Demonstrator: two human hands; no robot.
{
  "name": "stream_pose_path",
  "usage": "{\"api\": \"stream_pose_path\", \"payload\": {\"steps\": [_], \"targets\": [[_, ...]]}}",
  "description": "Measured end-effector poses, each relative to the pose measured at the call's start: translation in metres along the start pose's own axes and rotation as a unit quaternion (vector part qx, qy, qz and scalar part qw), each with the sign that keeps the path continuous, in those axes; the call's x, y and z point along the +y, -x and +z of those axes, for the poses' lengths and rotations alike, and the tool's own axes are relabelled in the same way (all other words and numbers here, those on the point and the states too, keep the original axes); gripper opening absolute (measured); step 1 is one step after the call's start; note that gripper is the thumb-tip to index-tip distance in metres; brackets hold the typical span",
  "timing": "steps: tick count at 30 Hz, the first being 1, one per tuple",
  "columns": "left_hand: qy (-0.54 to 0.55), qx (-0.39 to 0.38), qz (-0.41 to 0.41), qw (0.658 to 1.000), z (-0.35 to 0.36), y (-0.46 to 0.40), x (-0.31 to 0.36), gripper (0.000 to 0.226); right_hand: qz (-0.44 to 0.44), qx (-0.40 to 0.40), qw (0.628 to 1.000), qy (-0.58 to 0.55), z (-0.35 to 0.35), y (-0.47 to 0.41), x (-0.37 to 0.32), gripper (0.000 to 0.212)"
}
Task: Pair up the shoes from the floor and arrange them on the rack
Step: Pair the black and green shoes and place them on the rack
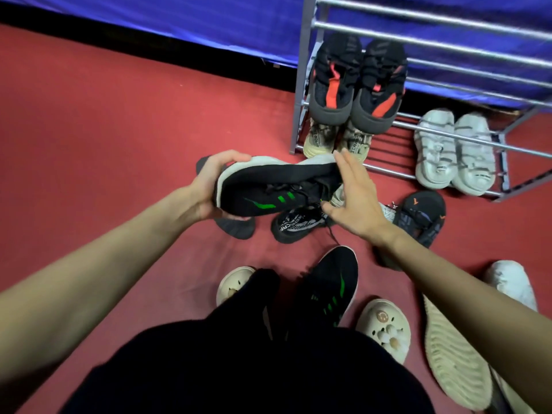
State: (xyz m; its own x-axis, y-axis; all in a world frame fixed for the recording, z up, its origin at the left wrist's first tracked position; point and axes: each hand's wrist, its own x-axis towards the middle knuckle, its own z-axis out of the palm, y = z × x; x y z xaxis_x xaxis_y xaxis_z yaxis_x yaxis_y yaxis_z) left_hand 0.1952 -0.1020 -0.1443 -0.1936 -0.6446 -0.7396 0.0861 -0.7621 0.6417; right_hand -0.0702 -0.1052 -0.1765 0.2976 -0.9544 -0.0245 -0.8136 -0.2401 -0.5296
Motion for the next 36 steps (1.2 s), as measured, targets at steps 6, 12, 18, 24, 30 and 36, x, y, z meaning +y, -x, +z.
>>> {"api": "stream_pose_path", "payload": {"steps": [6,12,18,24,30,36], "targets": [[-0.041,-0.073,-0.051,0.995,0.009,0.006,-0.027,0.034,-0.051,-0.151,0.987,0.007,0.011,0.016,0.016,0.083],[-0.022,-0.03,-0.072,0.997,0.009,-0.003,-0.056,0.038,-0.004,-0.222,0.973,-0.066,0.036,0.039,0.028,0.025],[0.039,0.024,-0.022,0.999,0.01,-0.034,-0.058,0.048,0.112,-0.111,0.971,-0.18,0.048,0.046,0.046,0.026],[-0.226,0.128,0.011,0.966,0.034,-0.054,-0.08,0.009,0.223,-0.044,0.939,-0.258,0.061,0.044,0.057,0.028],[-0.289,-0.006,-0.025,0.957,0.057,-0.058,-0.093,0.016,0.245,-0.066,0.899,-0.358,0.076,0.048,0.05,0.029],[-0.25,-0.073,-0.052,0.964,0.068,-0.055,-0.11,0.048,0.254,-0.09,0.861,-0.431,0.082,0.046,0.028,0.032]]}}
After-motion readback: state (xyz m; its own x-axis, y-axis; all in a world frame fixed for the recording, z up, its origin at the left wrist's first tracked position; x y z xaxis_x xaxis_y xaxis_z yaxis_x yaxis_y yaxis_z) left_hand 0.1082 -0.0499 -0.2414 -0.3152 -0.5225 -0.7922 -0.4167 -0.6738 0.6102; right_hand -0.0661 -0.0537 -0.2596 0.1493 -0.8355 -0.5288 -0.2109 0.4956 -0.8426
